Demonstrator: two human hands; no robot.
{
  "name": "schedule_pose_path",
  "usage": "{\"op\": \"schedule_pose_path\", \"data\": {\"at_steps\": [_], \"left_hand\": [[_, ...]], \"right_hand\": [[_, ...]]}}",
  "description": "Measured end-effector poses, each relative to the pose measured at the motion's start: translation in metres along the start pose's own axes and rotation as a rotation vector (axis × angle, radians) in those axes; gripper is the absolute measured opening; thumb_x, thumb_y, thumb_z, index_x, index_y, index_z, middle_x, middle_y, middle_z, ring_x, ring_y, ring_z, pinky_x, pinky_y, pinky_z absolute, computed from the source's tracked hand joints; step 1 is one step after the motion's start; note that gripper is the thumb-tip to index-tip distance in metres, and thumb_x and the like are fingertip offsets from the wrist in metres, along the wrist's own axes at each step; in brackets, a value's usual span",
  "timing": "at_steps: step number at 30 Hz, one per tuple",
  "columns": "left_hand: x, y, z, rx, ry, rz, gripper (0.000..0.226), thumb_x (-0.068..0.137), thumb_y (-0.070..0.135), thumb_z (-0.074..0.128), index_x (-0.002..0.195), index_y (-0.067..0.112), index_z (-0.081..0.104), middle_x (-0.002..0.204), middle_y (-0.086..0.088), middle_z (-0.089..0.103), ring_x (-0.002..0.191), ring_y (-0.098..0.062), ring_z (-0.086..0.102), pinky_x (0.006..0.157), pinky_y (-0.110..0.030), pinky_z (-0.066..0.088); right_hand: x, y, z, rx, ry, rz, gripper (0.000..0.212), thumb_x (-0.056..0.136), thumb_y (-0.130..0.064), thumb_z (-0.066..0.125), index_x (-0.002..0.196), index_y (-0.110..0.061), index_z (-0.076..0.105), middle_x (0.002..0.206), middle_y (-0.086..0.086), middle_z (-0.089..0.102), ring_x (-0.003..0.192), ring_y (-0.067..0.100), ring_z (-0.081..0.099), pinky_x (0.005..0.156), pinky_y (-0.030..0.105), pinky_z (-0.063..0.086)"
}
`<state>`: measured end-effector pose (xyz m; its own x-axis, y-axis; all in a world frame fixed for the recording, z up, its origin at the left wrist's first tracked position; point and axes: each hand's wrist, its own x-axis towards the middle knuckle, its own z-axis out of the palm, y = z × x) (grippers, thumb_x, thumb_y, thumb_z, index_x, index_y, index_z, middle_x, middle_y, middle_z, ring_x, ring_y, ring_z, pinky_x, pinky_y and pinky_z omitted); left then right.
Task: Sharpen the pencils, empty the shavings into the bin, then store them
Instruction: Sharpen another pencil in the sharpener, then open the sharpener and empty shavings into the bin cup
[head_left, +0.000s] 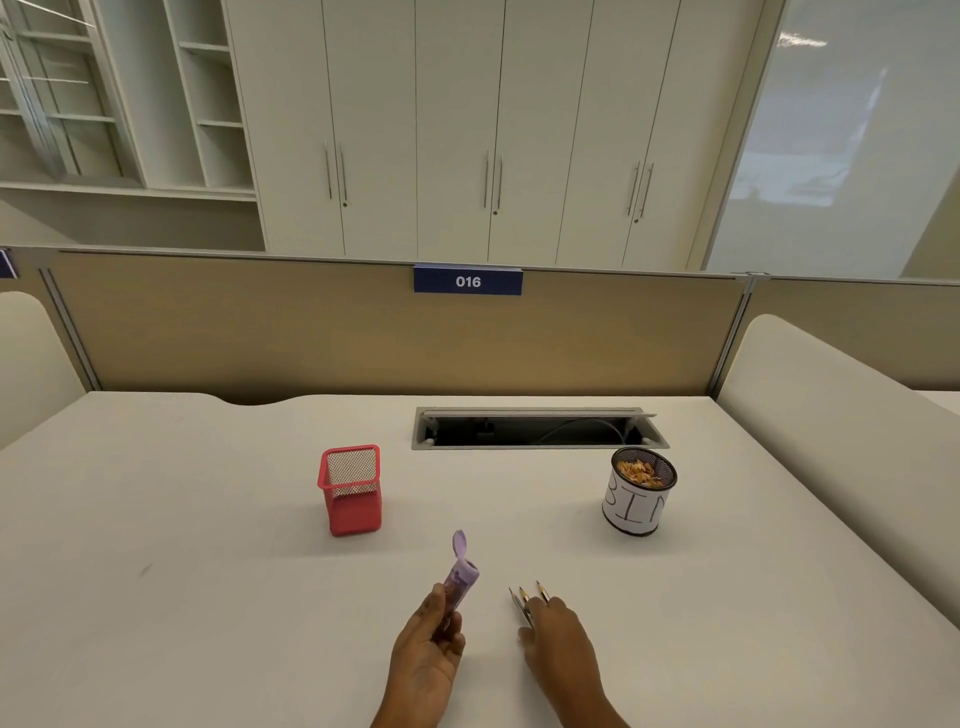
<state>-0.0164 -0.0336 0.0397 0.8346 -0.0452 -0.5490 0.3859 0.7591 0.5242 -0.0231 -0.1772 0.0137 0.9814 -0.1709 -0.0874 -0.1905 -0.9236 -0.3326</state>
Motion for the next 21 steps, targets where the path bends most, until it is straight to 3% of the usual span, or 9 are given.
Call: {"op": "schedule_pose_path", "data": {"at_steps": [8,13,16,19,21], "left_hand": [[0.003,-0.002,-0.003,0.004,-0.006,-0.037,0.013,0.091,0.01,0.052,0.08,0.005,0.057,0.055,-0.007,0.06,0.038,-0.011,0.057,0.036,-0.012,0.044],[0.004,-0.003,-0.004,-0.009,-0.008,-0.07,0.016,0.092,0.013,0.05,0.082,0.003,0.058,0.072,-0.01,0.052,0.056,-0.017,0.049,0.036,-0.012,0.044],[0.004,-0.003,-0.003,-0.026,-0.02,-0.082,0.019,0.092,0.016,0.05,0.082,0.001,0.058,0.074,-0.012,0.053,0.038,-0.012,0.055,0.035,-0.012,0.044],[0.003,-0.004,0.0,-0.051,-0.035,-0.108,0.023,0.093,0.019,0.049,0.083,0.0,0.058,0.077,-0.013,0.055,0.032,-0.009,0.053,0.035,-0.012,0.043],[0.002,-0.005,0.002,-0.062,-0.046,-0.133,0.025,0.093,0.021,0.049,0.083,0.0,0.059,0.07,-0.014,0.062,0.03,-0.009,0.052,0.034,-0.012,0.043]], "right_hand": [[0.002,0.001,0.007,-0.016,0.013,-0.009,0.034,0.097,-0.024,0.038,0.13,-0.016,0.044,0.132,0.004,0.047,0.122,0.017,0.046,0.094,0.025,0.041],[0.004,0.001,0.008,-0.016,0.02,-0.012,0.033,0.097,-0.023,0.038,0.127,-0.015,0.046,0.132,0.005,0.047,0.122,0.017,0.046,0.093,0.025,0.042],[0.003,0.0,0.004,0.037,0.031,-0.017,0.034,0.096,-0.027,0.041,0.129,-0.018,0.048,0.131,0.003,0.047,0.121,0.017,0.047,0.093,0.023,0.042],[0.0,-0.006,-0.01,0.278,0.08,-0.018,0.03,0.096,-0.032,0.046,0.119,-0.018,0.058,0.118,0.004,0.058,0.102,0.014,0.056,0.085,0.019,0.042],[-0.002,-0.014,-0.024,0.618,0.076,-0.002,0.027,0.093,-0.033,0.051,0.111,-0.017,0.064,0.107,0.002,0.064,0.09,0.013,0.058,0.074,0.014,0.043]]}}
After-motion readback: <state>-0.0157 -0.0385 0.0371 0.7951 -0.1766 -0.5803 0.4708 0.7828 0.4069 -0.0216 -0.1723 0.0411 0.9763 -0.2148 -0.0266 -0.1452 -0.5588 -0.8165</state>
